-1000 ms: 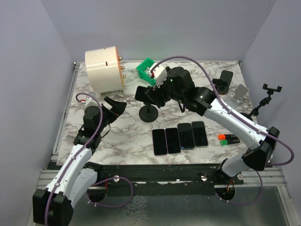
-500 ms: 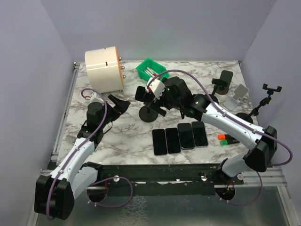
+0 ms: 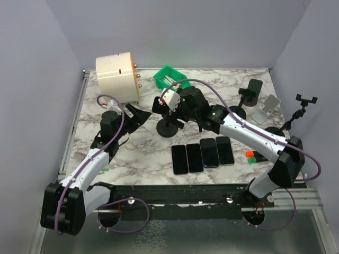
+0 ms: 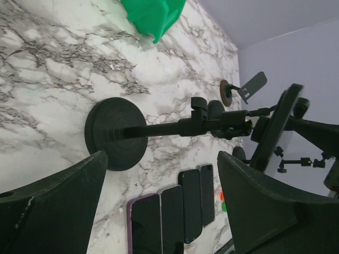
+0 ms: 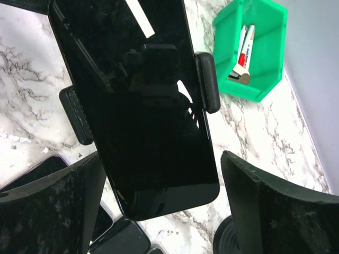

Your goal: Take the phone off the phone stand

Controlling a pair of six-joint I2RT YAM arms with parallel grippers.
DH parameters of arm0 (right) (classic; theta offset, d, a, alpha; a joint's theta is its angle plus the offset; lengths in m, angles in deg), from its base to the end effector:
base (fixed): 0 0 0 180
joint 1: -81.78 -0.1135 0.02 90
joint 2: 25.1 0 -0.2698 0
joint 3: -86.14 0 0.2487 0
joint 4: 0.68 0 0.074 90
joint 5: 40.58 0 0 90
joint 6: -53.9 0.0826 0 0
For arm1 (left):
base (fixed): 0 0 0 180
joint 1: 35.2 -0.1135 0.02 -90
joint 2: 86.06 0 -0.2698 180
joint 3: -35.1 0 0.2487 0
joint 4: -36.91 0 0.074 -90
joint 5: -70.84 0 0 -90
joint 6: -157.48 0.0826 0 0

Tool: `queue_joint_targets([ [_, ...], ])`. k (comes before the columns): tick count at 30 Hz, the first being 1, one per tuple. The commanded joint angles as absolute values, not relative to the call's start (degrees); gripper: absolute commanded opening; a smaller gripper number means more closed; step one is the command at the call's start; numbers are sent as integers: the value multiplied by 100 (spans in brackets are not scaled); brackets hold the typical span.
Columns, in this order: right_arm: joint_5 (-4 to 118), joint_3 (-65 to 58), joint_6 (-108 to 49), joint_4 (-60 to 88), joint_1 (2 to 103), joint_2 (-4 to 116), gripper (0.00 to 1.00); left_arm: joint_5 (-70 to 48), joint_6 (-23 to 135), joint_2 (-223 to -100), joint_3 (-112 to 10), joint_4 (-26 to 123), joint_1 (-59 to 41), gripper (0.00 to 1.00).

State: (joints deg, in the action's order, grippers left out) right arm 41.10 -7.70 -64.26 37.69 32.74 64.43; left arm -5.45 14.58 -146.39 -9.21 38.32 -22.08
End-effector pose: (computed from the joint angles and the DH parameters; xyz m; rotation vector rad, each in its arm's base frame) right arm 0.2678 0.2903 0.3148 -1.2806 1.7377 0.0533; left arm 0.2611 -0.0810 0.2331 -0.5112 1.9286 -0.9953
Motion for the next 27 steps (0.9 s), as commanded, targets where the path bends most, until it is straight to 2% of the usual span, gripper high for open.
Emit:
queue_joint_targets([
  [1,4024,-765,-6422,3486,3260,6498,90,-239,1246,-14380,-999,3346,-2246,85],
  [16,3492,-92,-5469,2557,3262,6460,57,-164,1013,-13925,-850,2674,-2241,88],
  [27,3089,609,-4187,1592,3256,6248,53,-79,1050,-14096,-853,2444,-2246,88],
])
